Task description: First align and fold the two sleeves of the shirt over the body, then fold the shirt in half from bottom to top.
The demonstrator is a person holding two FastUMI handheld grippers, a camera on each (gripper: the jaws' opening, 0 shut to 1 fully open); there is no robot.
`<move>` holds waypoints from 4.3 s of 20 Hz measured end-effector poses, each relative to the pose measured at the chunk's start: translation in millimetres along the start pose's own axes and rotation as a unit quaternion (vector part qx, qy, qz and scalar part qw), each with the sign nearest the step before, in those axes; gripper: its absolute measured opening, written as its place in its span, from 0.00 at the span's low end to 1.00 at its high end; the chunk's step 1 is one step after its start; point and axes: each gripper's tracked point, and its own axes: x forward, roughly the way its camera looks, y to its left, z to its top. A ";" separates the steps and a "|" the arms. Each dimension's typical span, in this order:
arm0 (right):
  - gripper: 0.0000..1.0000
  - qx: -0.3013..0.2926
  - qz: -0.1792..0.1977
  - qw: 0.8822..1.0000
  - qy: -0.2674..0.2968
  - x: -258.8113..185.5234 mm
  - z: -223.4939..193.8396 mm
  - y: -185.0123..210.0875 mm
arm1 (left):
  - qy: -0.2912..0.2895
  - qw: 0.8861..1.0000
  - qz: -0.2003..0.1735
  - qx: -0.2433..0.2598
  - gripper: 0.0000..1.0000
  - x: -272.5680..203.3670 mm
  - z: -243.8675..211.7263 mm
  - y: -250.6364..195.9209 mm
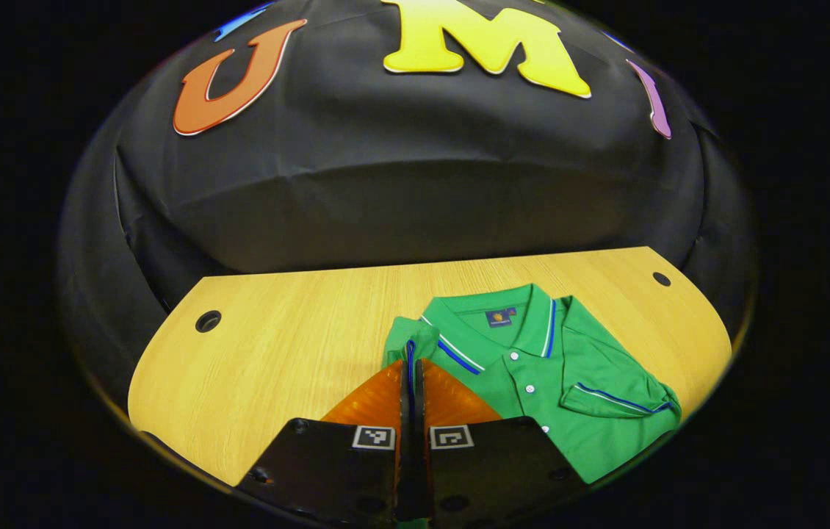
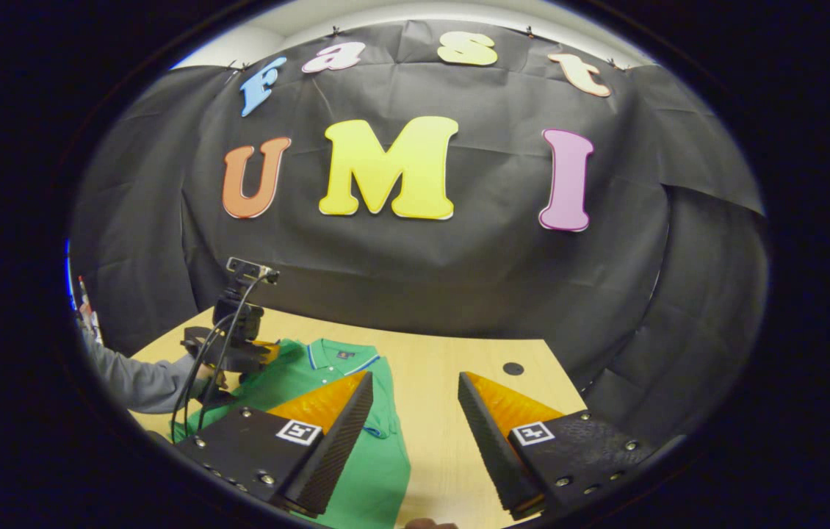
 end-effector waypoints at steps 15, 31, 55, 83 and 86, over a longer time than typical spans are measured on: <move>0.79 0.011 -0.015 1.000 -0.010 -27.1 -7.0 -8.1 | -0.088 0.995 0.018 0.051 1.00 -50.9 56.8 -1.6; 0.79 -0.001 0.019 1.000 0.004 -127.1 -66.5 42.7 | -0.172 0.985 0.005 0.006 0.99 -331.3 -15.9 19.2; 0.84 0.033 0.034 0.945 0.323 -129.0 -329.4 70.0 | 0.111 0.993 0.018 -0.030 1.00 -293.0 -272.8 35.8; 0.01 0.049 0.067 0.990 0.111 29.1 -66.7 57.2 | -0.024 0.996 0.013 -0.080 0.03 -231.3 -17.4 50.1; 0.01 0.051 0.070 0.991 0.098 58.4 -44.6 56.0 | -0.034 0.996 0.017 -0.080 0.03 -210.5 7.4 55.5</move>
